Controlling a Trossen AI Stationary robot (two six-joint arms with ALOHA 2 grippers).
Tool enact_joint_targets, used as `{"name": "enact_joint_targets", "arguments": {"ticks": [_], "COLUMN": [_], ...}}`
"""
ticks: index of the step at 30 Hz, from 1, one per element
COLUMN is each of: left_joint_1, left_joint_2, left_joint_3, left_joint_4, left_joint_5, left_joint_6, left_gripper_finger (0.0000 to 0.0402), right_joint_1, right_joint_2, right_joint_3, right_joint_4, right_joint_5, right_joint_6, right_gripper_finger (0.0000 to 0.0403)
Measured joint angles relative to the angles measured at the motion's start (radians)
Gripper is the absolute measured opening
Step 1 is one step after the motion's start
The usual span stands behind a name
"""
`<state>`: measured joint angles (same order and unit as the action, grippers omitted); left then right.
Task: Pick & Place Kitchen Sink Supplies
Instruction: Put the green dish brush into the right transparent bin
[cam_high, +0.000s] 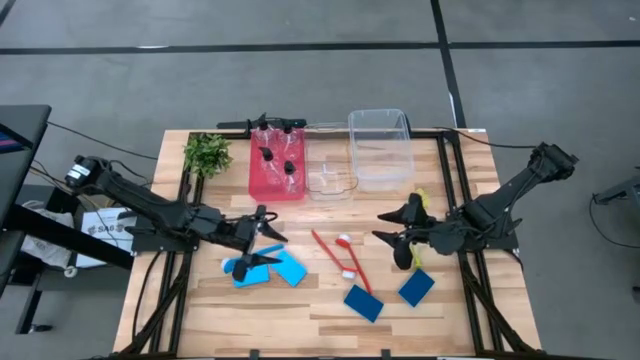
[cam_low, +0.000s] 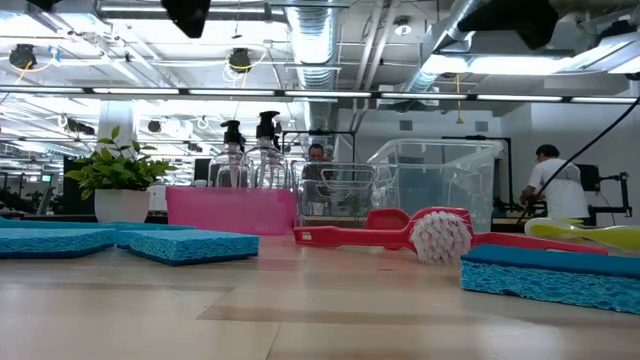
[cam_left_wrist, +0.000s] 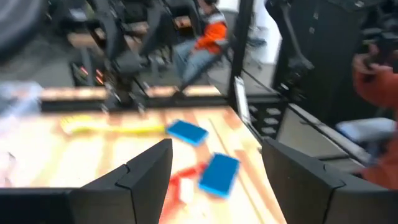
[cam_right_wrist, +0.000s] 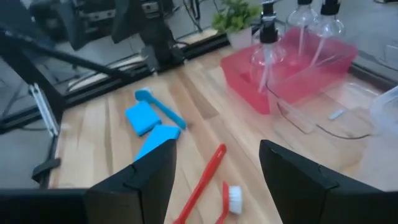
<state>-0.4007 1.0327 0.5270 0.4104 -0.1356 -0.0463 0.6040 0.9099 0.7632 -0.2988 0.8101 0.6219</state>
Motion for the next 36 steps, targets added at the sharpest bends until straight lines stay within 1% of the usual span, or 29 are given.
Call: {"name": "enact_joint_targets", "arguments": {"ticks": [2, 4, 7, 9, 11, 15, 18, 21, 25, 28, 33, 36], "left_joint_1": [0.0, 0.0, 0.0, 0.0, 0.0, 0.0, 0.0, 0.0, 0.0, 0.0, 0.0, 0.0], "left_joint_2": [-0.025, -0.047, -0.058, -0.058, -0.058, -0.058, -0.058, -0.058, -0.058, -0.058, -0.058, -0.058], "left_joint_3": [0.0, 0.0, 0.0, 0.0, 0.0, 0.0, 0.0, 0.0, 0.0, 0.0, 0.0, 0.0], "left_joint_4": [-0.057, -0.099, -0.115, -0.115, -0.116, -0.117, -0.117, -0.117, -0.116, -0.115, -0.113, -0.111], "left_joint_5": [0.024, 0.027, 0.025, 0.026, 0.026, 0.025, 0.025, 0.025, 0.025, 0.024, 0.024, 0.024], "left_joint_6": [-0.046, -0.079, -0.093, -0.092, -0.092, -0.092, -0.09, -0.09, -0.085, -0.066, -0.065, -0.064], "left_gripper_finger": [0.025, 0.025, 0.025, 0.025, 0.025, 0.025, 0.025, 0.025, 0.025, 0.025, 0.025, 0.025], "right_joint_1": [-0.006, -0.01, -0.027, -0.039, -0.06, -0.111, -0.145, -0.166, -0.18, -0.193, -0.232, -0.25], "right_joint_2": [0.018, 0.043, 0.08, 0.096, 0.105, 0.102, 0.099, 0.109, 0.116, 0.125, 0.144, 0.144], "right_joint_3": [0.0, 0.0, 0.0, 0.0, 0.0, 0.0, 0.0, 0.0, 0.0, 0.0, 0.0, 0.0], "right_joint_4": [-0.015, -0.033, -0.087, -0.157, -0.249, -0.5, -0.673, -0.77, -0.812, -0.829, -0.863, -0.886], "right_joint_5": [-0.002, -0.002, -0.012, -0.041, -0.071, -0.157, -0.288, -0.382, -0.442, -0.453, -0.518, -0.532], "right_joint_6": [0.0, -0.001, 0.005, 0.046, 0.136, 0.384, 0.509, 0.594, 0.636, 0.636, 0.629, 0.628], "right_gripper_finger": [0.0224, 0.0224, 0.0224, 0.0224, 0.0223, 0.0218, 0.0214, 0.0212, 0.0214, 0.0214, 0.0212, 0.0212]}}
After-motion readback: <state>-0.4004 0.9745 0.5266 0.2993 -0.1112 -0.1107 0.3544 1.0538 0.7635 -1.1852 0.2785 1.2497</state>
